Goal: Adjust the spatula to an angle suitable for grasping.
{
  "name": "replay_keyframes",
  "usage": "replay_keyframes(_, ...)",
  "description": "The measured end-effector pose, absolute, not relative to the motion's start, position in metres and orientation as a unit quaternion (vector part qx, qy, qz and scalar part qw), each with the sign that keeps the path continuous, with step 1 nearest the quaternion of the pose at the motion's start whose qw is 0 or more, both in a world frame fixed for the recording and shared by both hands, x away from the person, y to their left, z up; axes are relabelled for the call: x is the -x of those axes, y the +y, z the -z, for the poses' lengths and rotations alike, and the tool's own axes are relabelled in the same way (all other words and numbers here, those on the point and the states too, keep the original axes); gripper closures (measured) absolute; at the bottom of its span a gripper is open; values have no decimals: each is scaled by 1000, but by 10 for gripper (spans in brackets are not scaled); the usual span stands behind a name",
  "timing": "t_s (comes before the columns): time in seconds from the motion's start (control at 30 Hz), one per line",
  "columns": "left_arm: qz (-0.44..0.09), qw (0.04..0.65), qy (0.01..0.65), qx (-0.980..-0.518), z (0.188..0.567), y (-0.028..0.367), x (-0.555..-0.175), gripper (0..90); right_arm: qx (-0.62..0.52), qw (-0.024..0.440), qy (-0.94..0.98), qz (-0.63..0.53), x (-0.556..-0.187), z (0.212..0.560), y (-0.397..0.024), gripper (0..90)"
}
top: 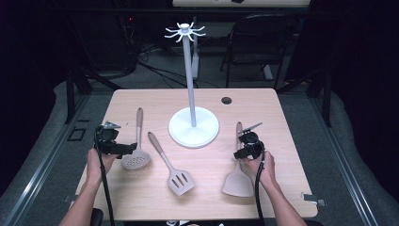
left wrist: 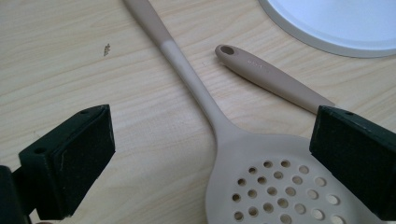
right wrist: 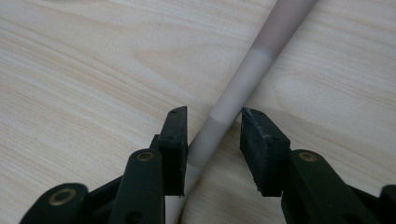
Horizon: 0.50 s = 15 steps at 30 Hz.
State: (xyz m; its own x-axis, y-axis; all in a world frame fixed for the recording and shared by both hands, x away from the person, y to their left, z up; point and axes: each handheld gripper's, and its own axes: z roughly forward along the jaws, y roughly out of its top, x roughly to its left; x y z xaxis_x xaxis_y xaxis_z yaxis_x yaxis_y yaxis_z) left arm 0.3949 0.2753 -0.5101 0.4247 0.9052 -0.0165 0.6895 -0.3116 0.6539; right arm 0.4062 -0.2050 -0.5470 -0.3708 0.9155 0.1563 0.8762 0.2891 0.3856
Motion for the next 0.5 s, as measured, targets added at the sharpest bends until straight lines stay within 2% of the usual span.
replay_keyframes(0.07,-178,300,504,-790,510,274,-395,0,-561,36,799,-214,-407,551,-206,618)
replay_keyframes(0.3,-176,296,494,-798,511,270,-396,0,-562,40,798,-215,-406,551,-206,633)
replay_keyframes(0.5,-173,295,497,-797,511,273,-396,0,-574,15,786,-230,-408,552,-212,660)
